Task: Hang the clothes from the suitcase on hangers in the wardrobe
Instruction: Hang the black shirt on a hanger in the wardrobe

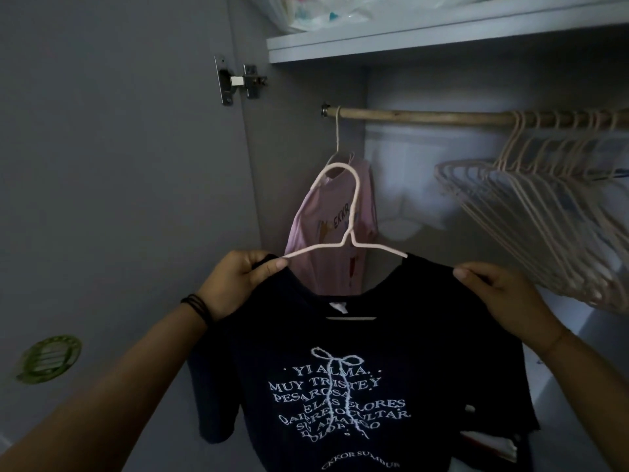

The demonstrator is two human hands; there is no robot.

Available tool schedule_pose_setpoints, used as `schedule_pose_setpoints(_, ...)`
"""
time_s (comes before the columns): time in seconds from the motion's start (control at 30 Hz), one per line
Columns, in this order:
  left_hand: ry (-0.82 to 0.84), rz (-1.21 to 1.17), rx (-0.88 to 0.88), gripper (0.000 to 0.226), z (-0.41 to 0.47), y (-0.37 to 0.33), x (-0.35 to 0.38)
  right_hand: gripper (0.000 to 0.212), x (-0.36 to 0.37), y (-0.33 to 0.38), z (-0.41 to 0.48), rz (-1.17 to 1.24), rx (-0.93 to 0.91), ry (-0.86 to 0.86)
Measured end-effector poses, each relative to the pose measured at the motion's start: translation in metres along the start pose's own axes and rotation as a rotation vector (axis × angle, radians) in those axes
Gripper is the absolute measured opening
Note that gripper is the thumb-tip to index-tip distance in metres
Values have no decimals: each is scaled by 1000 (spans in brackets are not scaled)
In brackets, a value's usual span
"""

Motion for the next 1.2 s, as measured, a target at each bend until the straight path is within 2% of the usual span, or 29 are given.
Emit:
schedule_pose_setpoints(0.2,-91,-114,-70,29,0,11,-13,76,-17,-23,4,-6,4,-19)
schedule_pose_setpoints(0.23,-74,-124,-70,28,-1,10,-11,68,-13,-23,2,-4,19,28)
schedule_pose_setpoints(0.33,-12,-137,-42,23,-2,0,0,14,4,-15,1,-42,32,182)
schedule_pose_setpoints(0.37,-3,-141,-40,23,-2,-2,3,11,10,-8,1,-78,2,224)
schedule_pose_setpoints(0.43,9,-153,-38,22,0,-4,8,28,21,4,1,-131,-75,285)
schedule_pose_setpoints(0.53,36,-156,-49,13,1,-1,10,72,17,11,1,-94,-93,258)
schedule_pose_setpoints(0.6,50,-145,-62,7,0,8,6,82,1,5,1,-21,-35,211)
schedule_pose_setpoints(0.67,52,-83,-87,10,-1,27,0,63,-10,-2,-1,55,62,205)
schedule_pose_setpoints(0.73,64,-7,-124,14,-3,44,-5,24,-18,-6,0,79,121,205)
schedule_pose_setpoints(0.77,69,17,-137,15,-4,50,-5,20,-24,-9,1,59,131,187)
schedule_pose_setpoints(0.9,72,-27,-204,17,-6,64,0,25,-38,-13,-1,59,148,159)
schedule_pose_setpoints(1.0,88,66,-221,6,-1,74,4,23,-43,-14,0,48,154,112)
schedule_pose_setpoints(1.07,77,203,-164,25,3,67,14,22,-39,-17,-2,40,172,155)
schedule_pose_setpoints(1.13,-32,255,-43,50,1,40,30,21,-37,-22,-8,54,220,172)
schedule_pose_setpoints(1.2,-154,182,9,49,-9,7,52,31,-35,-28,-19,54,315,195)
Point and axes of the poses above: each hand's wrist, its own z-axis towards the middle knuckle, its own x-axis out of the palm, y = z × x, the point moved 7 cm from there along z, towards the middle knuckle, and after that the axes turned 9 degrees about -y, right-handed, at the moved point
